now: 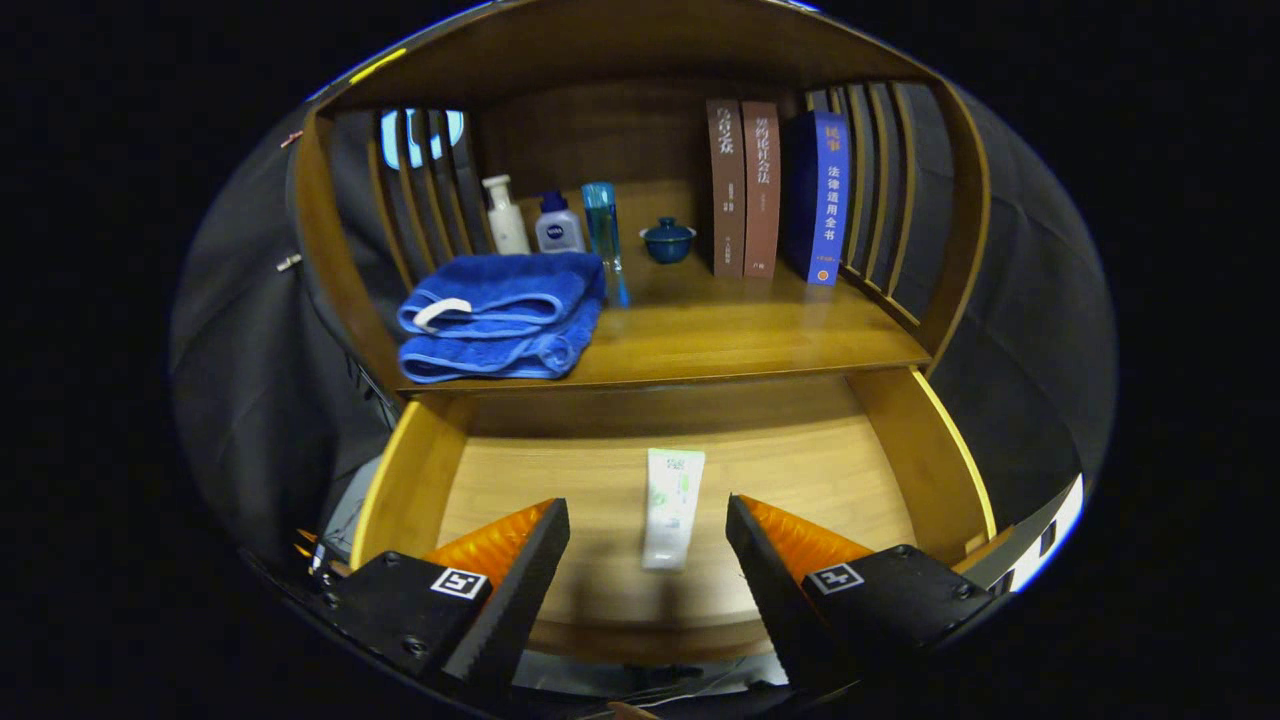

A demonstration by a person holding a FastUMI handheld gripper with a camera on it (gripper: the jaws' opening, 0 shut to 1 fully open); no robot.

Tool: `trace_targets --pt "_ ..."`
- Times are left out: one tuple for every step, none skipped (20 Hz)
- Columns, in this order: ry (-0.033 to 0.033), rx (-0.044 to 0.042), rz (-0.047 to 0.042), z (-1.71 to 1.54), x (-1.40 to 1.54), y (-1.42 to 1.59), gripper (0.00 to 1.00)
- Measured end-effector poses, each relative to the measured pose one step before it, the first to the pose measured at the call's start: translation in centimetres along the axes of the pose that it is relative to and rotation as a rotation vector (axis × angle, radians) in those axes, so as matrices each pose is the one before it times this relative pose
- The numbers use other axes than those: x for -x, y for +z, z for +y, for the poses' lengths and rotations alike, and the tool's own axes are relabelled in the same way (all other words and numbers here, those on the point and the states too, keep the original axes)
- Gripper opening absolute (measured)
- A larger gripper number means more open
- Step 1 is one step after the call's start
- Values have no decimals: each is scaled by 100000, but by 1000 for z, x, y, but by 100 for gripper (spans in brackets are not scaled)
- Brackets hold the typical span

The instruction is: Pull open the drawer, take out the items inside it, and place them on the countertop above the cabinet.

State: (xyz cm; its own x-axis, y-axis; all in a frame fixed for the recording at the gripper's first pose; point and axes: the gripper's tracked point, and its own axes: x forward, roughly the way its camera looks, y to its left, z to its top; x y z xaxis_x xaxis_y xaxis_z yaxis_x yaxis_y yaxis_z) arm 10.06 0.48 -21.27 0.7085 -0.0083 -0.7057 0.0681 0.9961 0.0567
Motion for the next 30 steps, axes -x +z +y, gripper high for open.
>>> trace_targets --pt "-833 740 4029 -190 -1344 -363 100" --pt "-1152 813 4888 -230 -1073 -493 100" --pt "-661 702 4852 -184 -1073 -577 100" --pt "-428 676 4440 -178 -1604 -616 100" --pt "-561 109 3718 -172 -1198 -471 100" --pt "-740 125 3443 -203 -749 -380 100" --pt "-573 218 3588 -102 -733 -575 100" --pt "-547 80 3956 -118 -827 -719 100" --pt "-48 67 4506 -15 -601 -735 100" --pt "-203 -41 4398 -69 -580 -779 100" --pt "-176 -75 3633 21 -490 -700 100" --pt "-71 335 2473 -20 -470 -387 100" --pt "-343 615 1348 -95 -145 -199 100" --pt "-524 470 667 8 -169 -139 100" --pt "-180 243 643 27 -284 -115 100" --pt "-173 -486 410 -92 -206 63 99" --pt "-8 -682 1002 -34 -302 -86 91" --pt "586 -498 1314 140 -159 -208 82" --pt "1156 -265 874 324 -30 -22 73" --pt "-609 555 -457 -75 -6 63 64" --pt "36 1139 313 -38 -44 -52 55" --pt "717 165 -421 -36 160 137 55" --pt "-429 338 38 -101 -217 -118 52" --pt "247 -92 -633 90 309 61 49" --pt "160 -263 -463 -21 -69 41 46" --pt "-45 -216 -358 -62 -14 -145 46" --pt "333 -435 -434 -2 57 -67 46" --pt "790 -519 -1319 122 141 163 46" --pt "290 -154 -1806 -63 241 260 46" --pt "110 -307 -2415 -56 211 168 46"
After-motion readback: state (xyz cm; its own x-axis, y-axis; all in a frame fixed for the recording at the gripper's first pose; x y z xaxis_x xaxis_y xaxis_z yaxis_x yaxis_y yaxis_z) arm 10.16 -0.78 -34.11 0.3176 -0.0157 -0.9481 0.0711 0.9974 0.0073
